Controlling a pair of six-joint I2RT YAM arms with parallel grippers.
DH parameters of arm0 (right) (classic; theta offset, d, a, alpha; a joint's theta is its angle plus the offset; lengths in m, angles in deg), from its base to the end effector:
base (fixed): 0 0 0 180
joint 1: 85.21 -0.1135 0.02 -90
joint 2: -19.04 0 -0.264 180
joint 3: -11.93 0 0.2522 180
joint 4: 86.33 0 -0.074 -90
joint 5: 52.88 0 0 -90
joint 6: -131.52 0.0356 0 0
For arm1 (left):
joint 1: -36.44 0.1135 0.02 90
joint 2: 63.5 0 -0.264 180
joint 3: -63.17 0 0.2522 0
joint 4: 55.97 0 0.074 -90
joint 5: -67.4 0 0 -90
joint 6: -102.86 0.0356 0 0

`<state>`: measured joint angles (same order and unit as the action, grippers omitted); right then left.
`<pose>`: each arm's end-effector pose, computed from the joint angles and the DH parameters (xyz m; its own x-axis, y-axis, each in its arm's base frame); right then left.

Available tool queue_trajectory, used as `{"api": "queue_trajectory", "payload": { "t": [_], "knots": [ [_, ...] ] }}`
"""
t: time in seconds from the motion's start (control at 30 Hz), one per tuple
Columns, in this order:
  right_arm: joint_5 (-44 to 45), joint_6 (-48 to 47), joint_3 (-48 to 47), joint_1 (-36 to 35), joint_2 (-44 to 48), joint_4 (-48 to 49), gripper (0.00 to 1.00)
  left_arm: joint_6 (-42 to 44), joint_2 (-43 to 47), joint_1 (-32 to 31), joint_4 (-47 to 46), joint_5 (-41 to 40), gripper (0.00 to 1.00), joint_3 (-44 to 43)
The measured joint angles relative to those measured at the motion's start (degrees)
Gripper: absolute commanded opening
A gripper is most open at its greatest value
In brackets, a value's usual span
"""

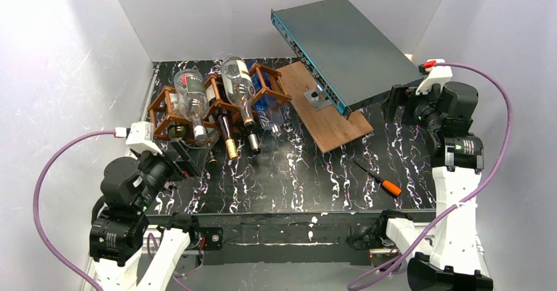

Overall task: Take the wine bottle off the wine rack
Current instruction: Pick up the wine bottle from the wine rack.

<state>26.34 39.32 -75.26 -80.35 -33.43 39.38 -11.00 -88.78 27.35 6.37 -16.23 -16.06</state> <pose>0.1691 -0.0077 0.4300 -0.3300 -0.0098 -0.9439 -0.1051 0.9941 0.0264 0.0368 -0.0099 0.4142 -0.2391 -0.3689 -0.8982 0.1844 0.8909 -0.4150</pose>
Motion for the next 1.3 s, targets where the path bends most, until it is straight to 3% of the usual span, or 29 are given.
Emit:
{"api": "queue_trajectory", "payload": {
  "t": [0.17,0.57,0.93,1.17,1.3],
  "knots": [
    [0.2,0.0,-1.1,0.4,0.3,-1.2,1.00,-0.7,-1.6,-1.0,0.5,5.4,0.99,-1.2],
    [-1.4,-4.6,-2.6,0.8,0.2,-6.5,1.00,-4.9,-1.4,-1.2,2.5,9.1,0.99,-2.3],
    [-20.6,-21.7,-1.7,0.8,0.7,-14.2,1.00,-11.2,-1.0,-1.2,-0.7,14.9,0.99,2.7],
    [-34.2,-24.0,-1.0,0.8,0.3,-16.5,1.00,-13.3,-3.1,-1.2,-2.4,17.3,0.99,2.7],
    [-36.7,-24.3,-1.0,0.8,0.2,-16.6,1.00,-14.3,-5.1,-1.2,-2.4,17.7,0.99,2.6]
  ]
}}
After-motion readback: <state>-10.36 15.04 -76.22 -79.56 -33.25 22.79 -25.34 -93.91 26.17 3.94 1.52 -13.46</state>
